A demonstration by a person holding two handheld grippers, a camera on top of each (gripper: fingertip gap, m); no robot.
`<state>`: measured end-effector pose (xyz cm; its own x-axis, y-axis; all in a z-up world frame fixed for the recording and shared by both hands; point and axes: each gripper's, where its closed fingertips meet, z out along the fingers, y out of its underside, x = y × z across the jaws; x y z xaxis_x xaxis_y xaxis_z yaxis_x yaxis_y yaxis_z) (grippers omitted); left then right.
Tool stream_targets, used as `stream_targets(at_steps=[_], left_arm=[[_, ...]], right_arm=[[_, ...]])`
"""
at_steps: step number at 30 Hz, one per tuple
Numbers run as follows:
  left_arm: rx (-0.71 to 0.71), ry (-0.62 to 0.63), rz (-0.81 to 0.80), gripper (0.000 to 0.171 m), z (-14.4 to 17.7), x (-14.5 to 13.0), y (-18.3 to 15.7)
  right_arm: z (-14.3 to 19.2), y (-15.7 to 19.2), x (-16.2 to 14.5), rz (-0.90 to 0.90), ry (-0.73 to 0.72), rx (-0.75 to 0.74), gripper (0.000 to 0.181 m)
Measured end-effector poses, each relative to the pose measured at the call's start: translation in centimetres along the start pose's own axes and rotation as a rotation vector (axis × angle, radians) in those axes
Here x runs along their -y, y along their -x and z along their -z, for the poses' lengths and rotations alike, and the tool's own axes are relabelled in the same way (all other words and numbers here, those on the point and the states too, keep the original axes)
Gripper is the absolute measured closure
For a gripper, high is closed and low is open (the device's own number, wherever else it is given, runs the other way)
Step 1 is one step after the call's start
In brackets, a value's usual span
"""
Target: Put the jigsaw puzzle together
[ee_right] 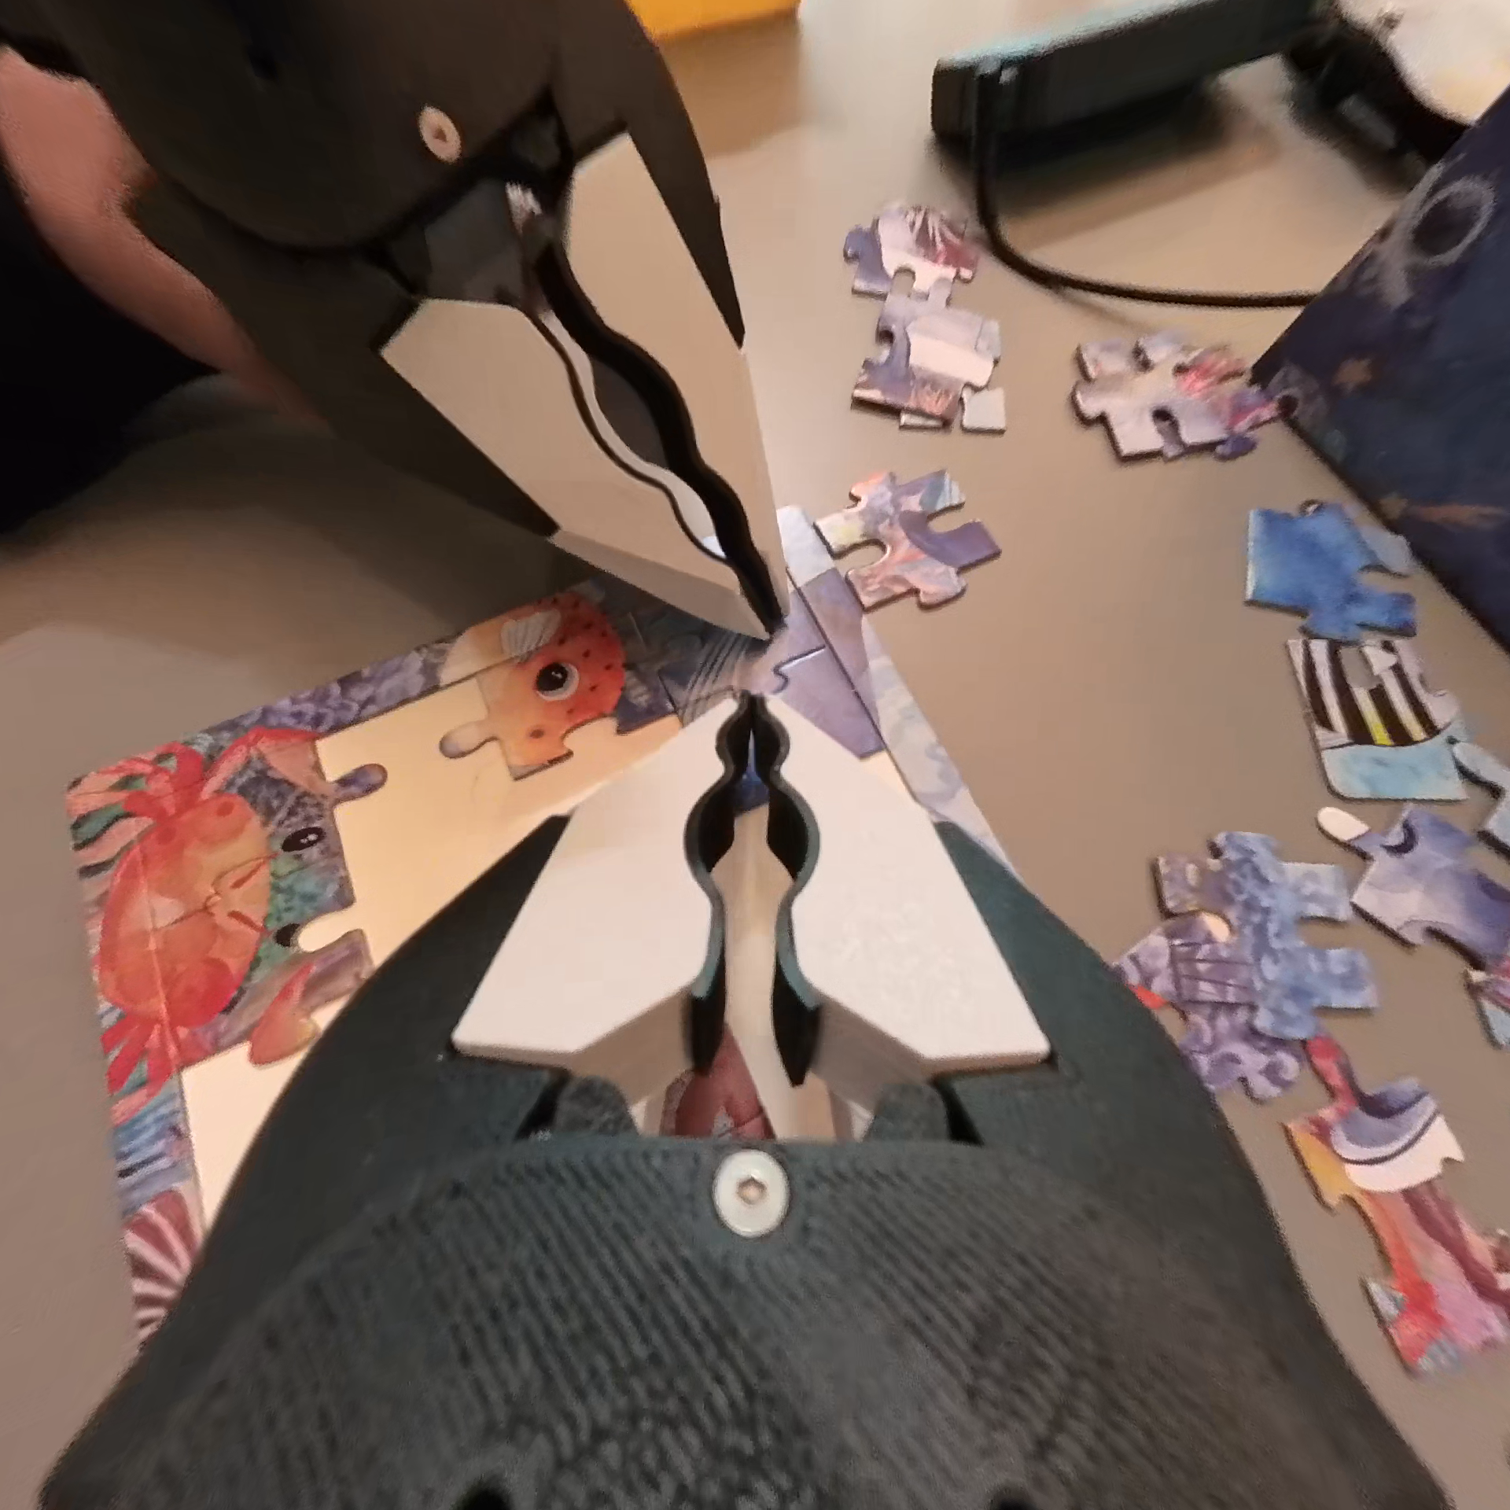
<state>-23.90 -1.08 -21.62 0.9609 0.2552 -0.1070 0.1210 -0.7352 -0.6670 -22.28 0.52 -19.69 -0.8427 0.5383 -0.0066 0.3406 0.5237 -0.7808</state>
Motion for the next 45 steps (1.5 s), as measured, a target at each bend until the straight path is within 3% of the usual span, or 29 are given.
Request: stream_targets(at_steps=[2,4,7,10,18,22,28,32,35,36,39,45], left_arm=[[-0.003,-0.003,0.006,0.169,0.0,0.0,0.0],[-0.005,-0.007,0.010,0.170,-0.1,0.1,0.0],[-0.006,-0.013,0.015,0.170,-0.1,0.1,0.0],[0.053,-0.076,0.039,0.153,0.0,1.0,1.1],[0.274,-0.329,0.288,0.162,5.2,1.4,8.1],[0.267,-0.390,0.374,0.169,6.7,1.3,9.1],[0.096,-0.506,0.436,0.168,7.9,2.7,7.7],[-0.030,-0.469,0.388,0.164,6.7,3.3,5.5],[-0.336,-0.399,0.350,0.136,5.0,4.2,0.4],[-0.363,-0.363,0.325,0.133,4.4,4.0,-0.6],[-0.273,-0.231,0.214,0.134,2.3,2.5,-1.2],[-0.173,-0.091,0.135,0.141,0.6,0.4,-0.8]], right_arm=[[0.3,0.3,0.3,-0.027,-0.027,0.028,0.181],[-0.4,0.5,-1.2,-0.036,0.066,0.039,0.181],[0.6,-0.6,-0.4,0.025,0.029,-0.049,0.181],[3.9,-3.1,0.9,0.023,-0.063,-0.161,0.181],[13.3,-13.6,-1.9,-0.115,-0.200,-0.410,0.181],[15.2,-15.5,-3.8,-0.203,-0.242,-0.400,0.181],[16.6,-14.5,-2.8,-0.285,-0.392,-0.266,0.176],[15.7,-14.2,-3.1,-0.279,-0.372,-0.247,0.169],[14.1,-13.4,-3.5,-0.240,-0.314,-0.229,0.157],[13.5,-13.1,-3.6,-0.219,-0.287,-0.225,0.156],[12.3,-11.9,-3.6,-0.154,-0.228,-0.220,0.154],[12.0,-11.6,-3.4,-0.094,-0.205,-0.258,0.154]])
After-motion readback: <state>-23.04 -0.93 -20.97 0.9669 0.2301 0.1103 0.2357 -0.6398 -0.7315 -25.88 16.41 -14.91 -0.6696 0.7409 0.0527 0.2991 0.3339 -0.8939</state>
